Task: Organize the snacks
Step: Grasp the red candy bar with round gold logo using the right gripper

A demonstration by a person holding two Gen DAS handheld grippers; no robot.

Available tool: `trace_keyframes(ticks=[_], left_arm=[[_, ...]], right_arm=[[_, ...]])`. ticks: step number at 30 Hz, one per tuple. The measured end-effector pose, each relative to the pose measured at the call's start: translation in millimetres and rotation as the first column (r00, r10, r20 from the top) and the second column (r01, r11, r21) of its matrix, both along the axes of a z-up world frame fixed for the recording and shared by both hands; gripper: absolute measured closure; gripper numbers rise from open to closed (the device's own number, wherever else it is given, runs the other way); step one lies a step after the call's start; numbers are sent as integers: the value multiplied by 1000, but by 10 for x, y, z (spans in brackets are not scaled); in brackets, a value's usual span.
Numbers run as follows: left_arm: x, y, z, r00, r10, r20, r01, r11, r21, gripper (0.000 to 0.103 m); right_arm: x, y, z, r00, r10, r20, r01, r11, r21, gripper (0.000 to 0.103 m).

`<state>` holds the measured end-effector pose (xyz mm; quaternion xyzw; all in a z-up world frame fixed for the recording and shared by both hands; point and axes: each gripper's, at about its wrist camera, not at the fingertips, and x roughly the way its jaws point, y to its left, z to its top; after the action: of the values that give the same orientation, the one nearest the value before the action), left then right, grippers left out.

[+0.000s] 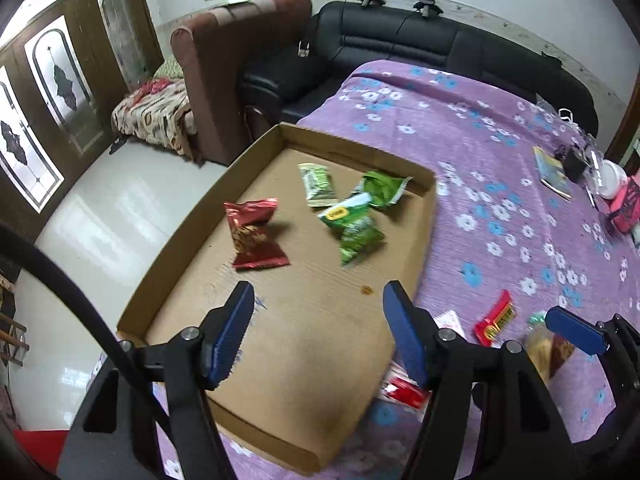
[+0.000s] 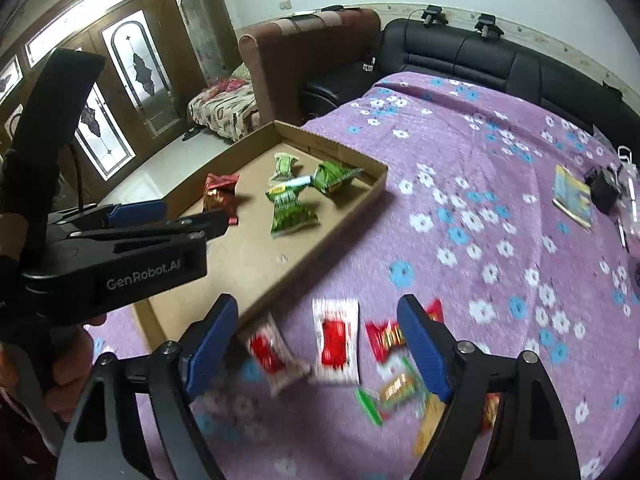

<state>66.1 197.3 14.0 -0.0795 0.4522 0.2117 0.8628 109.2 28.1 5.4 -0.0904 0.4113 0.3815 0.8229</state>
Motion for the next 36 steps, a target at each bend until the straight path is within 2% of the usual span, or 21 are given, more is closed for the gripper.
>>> trace_keyframes(ticks=[15,17,20,26,29,32,36], left_arm=[[-357,-847,-97,995,-97,-9,97,993,-67,35],[-448,-953,-161,993,-112,-19,111,991,-79,35],[-563,-1062,-262,991,-124,-42,121,991,-57,35],[-702,-1183,-593,982,-136,-128,123,987,-105,35],[-744,-1199,-693,977,-143,-161,122,984,-129,35],[-765,-1199,-707,976,-140,-165,120,984,-129,35],[-781,-1155,-692,977,-132,-168,107,983,-151,35]], right_arm=[[-422,-993,-324,996,-46,-79,45,999,-10,17],[-465,-1194,-362,994,-87,-64,86,996,-14,17],[-469,-1478,-415,987,-149,-58,147,989,-25,17],[-400,-1724,-572,973,-201,-110,198,979,-37,17],[-455,-1661,-618,981,-140,-134,139,990,-13,17],[-599,-1501,-621,997,-32,-77,29,999,-42,17],[-679,-1326,-629,995,92,-31,-94,994,-63,17]])
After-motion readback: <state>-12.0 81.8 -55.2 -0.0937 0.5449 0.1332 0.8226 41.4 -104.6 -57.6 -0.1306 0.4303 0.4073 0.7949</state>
